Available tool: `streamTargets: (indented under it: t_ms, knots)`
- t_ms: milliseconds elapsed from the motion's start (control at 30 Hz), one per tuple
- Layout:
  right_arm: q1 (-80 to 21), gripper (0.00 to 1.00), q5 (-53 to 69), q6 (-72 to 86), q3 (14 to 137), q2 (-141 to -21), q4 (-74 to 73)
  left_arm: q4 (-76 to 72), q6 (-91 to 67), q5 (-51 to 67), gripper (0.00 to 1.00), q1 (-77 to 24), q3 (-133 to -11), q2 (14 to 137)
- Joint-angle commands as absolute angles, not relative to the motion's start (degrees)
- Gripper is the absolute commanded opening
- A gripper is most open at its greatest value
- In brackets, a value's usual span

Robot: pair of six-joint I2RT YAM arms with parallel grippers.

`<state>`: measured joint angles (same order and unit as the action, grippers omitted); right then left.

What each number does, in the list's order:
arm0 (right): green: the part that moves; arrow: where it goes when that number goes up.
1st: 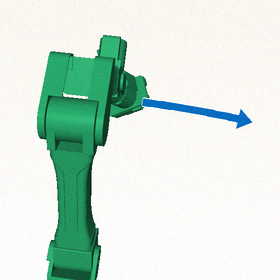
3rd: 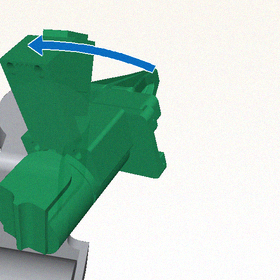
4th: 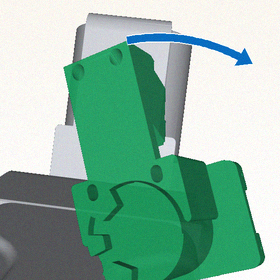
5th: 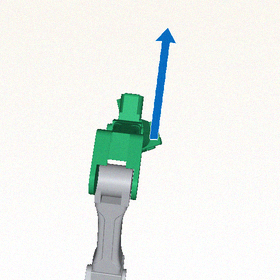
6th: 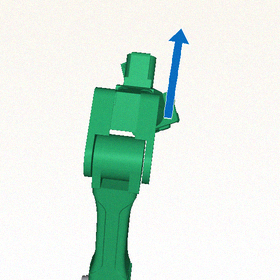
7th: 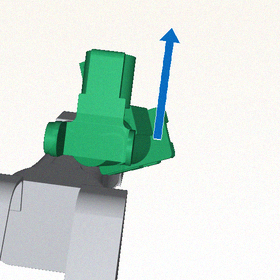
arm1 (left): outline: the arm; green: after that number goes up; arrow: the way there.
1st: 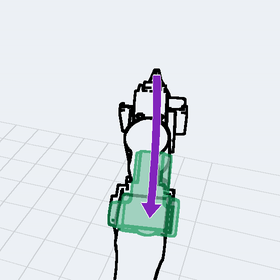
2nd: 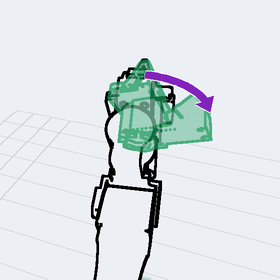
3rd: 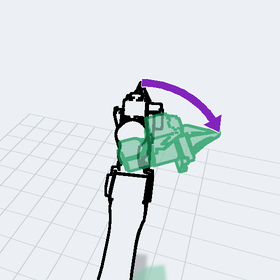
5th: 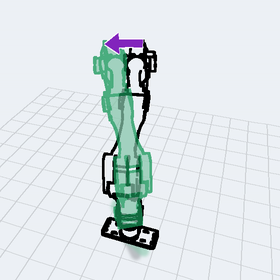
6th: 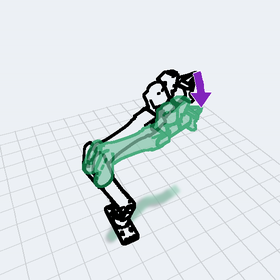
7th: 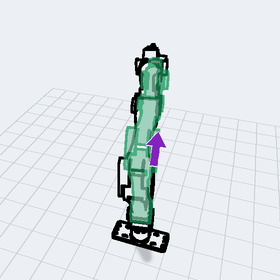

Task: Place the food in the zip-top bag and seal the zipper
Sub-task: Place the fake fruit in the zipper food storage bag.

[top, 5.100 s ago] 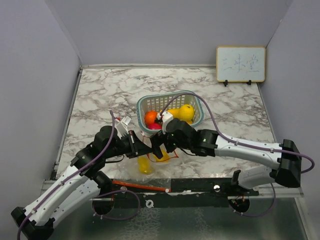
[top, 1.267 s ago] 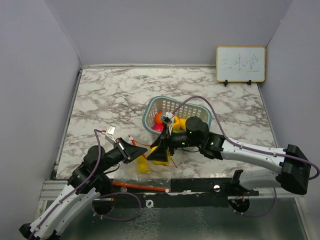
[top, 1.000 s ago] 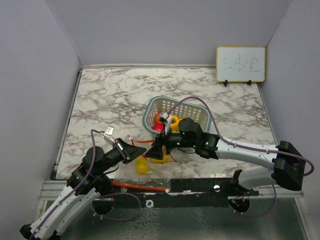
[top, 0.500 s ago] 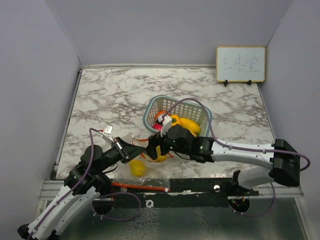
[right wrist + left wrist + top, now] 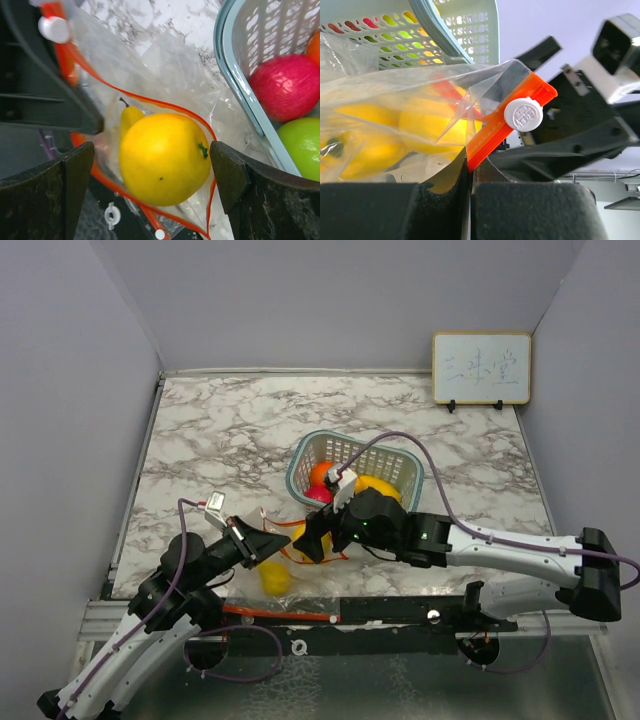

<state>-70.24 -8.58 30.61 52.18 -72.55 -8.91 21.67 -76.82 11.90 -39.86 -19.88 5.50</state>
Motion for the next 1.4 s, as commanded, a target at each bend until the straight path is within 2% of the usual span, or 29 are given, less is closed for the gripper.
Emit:
streamTargets:
  t_ms: [0,167,400,467,667,800,1067,1367]
  knots:
    - [-71.0,1.00,-10.1,30.9,55.6,-65.8,-15.3,23.5,-77.6,10.0,0.00,-39.8,-21.4,4.5]
    - [-70.9,0.99,-12.3,34.3,53.6,-61.8,-24.5,21.6,-77.9,9.7,0.00,-39.8,-22.1,3.9]
    - [-71.0,0.81,-12.7,39.4,45.3,-53.7,-25.9,21.3,-76.3,8.5,0.00,-39.8,-24.3,4.3]
    - [-70.9,0.80,-12.6,40.1,43.9,-53.0,-25.4,21.0,-76.4,8.5,0.00,-39.8,-24.2,4.2]
    - [-70.9,0.79,-13.2,40.3,41.7,-54.1,-20.3,20.4,-76.9,9.0,0.00,-39.8,-23.8,4.1]
    - [-70.9,0.65,-17.4,42.1,41.4,-55.4,-18.2,21.0,-76.6,9.1,0.00,-39.8,-24.2,3.6]
    - [-70.9,0.63,-21.4,45.0,40.8,-57.2,-14.1,21.2,-75.9,9.6,0.00,-39.8,-24.3,3.2]
    - [-70.9,0.55,-21.5,46.6,41.0,-62.0,-12.7,20.9,-75.8,9.9,0.00,-39.8,-23.9,3.2]
